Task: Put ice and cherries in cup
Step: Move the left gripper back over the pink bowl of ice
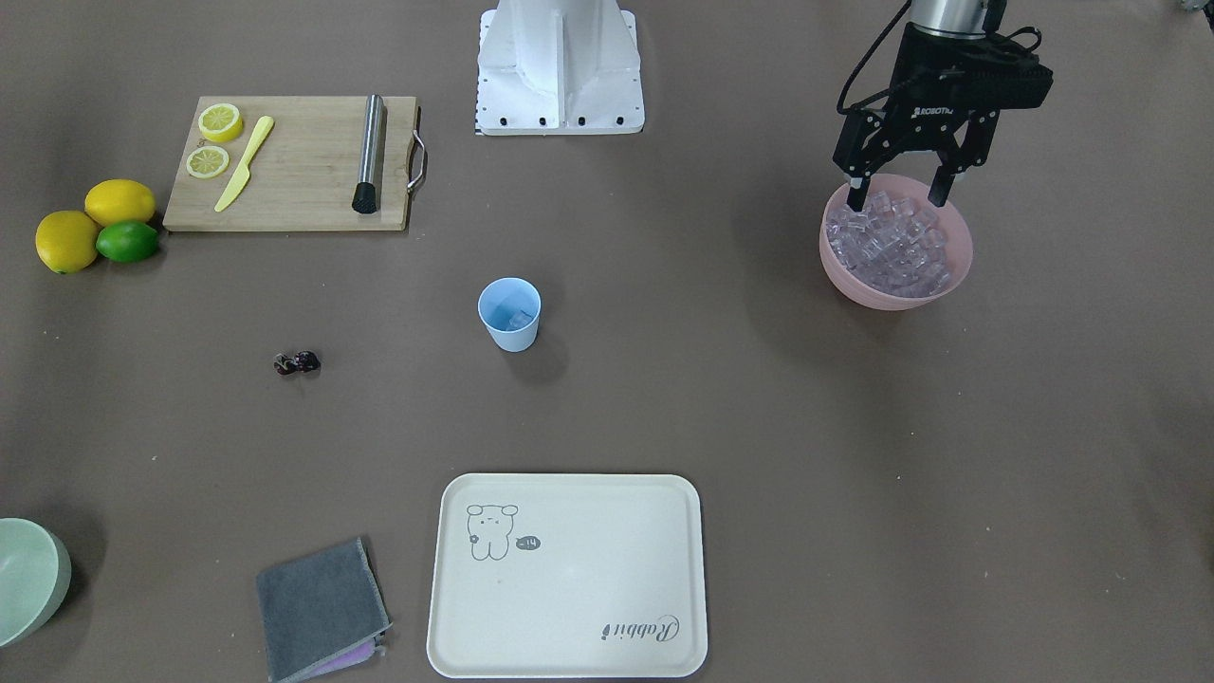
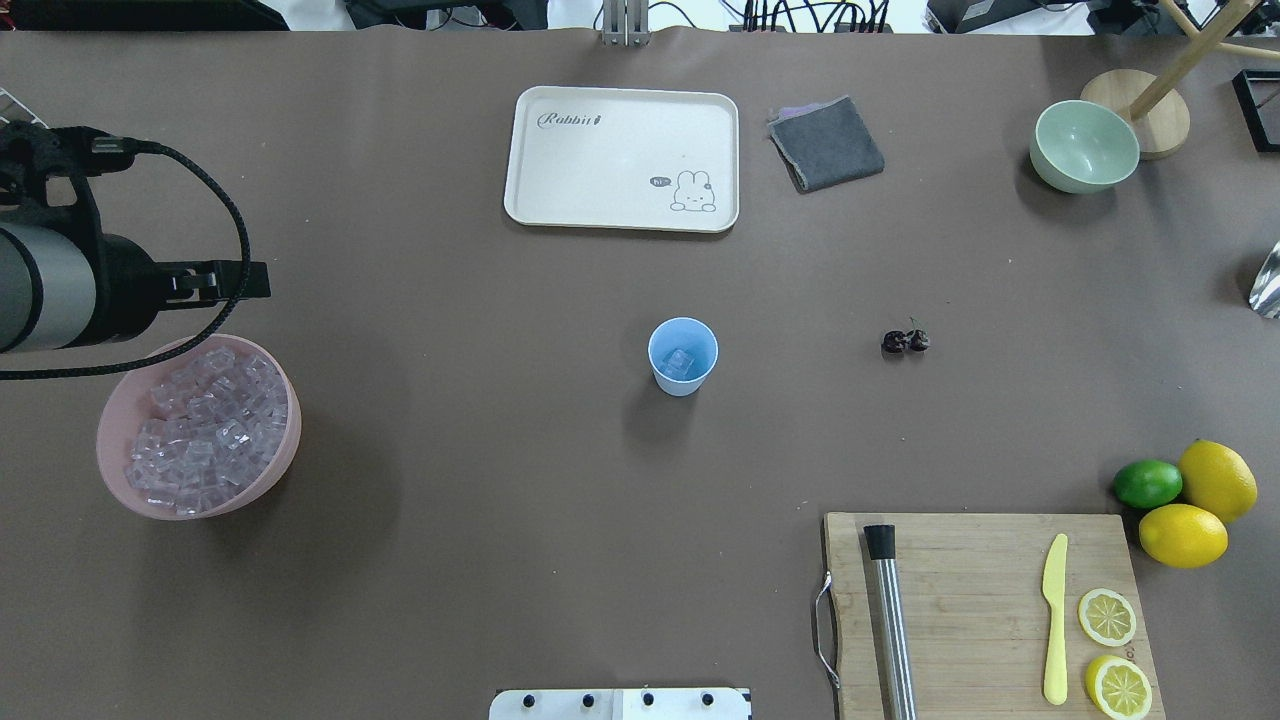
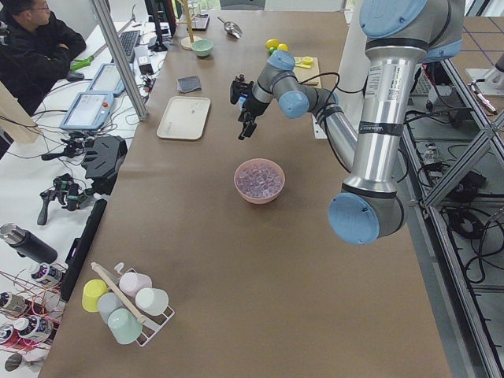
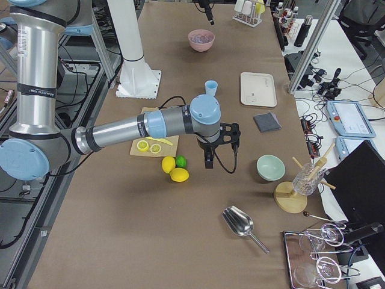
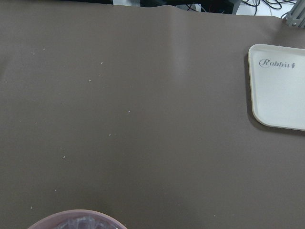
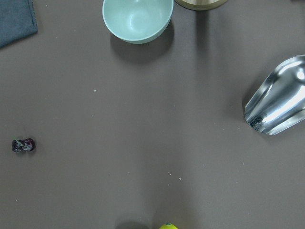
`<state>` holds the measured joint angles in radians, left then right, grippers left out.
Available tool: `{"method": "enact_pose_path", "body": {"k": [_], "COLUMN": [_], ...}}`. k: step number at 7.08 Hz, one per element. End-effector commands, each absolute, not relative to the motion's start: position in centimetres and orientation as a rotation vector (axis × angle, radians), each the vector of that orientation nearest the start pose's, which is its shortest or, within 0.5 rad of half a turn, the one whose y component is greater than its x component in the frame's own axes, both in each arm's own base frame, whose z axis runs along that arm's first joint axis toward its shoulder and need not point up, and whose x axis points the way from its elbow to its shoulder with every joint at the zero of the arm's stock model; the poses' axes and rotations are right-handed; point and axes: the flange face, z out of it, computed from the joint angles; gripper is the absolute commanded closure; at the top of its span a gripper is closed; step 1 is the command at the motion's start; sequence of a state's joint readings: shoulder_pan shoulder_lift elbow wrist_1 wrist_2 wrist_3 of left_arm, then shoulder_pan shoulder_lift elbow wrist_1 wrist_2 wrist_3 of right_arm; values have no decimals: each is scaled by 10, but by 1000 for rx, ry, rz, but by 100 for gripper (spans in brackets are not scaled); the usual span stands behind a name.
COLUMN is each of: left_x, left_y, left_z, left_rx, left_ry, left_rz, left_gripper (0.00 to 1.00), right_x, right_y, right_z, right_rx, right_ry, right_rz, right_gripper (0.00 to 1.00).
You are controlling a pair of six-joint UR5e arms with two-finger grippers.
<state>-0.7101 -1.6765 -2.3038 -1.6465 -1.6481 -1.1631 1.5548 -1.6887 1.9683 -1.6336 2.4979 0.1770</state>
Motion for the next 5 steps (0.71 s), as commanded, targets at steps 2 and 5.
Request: {"method": "enact_pose_path", "body": {"k": [2, 5], "left_x": [278, 252], "left_y": [-388, -359], "left_z": [295, 371], "left_rx": [444, 470], "left_ry": [824, 817], "left_rz": [-36, 146], "left_gripper": [3, 3], "right_x": [47, 48], "right_y": [-438, -434], "right_z": [513, 523], "right_rx": [112, 86], "right_ry": [-936, -929], "right_rz": [52, 81], "right_gripper": [0, 0]}}
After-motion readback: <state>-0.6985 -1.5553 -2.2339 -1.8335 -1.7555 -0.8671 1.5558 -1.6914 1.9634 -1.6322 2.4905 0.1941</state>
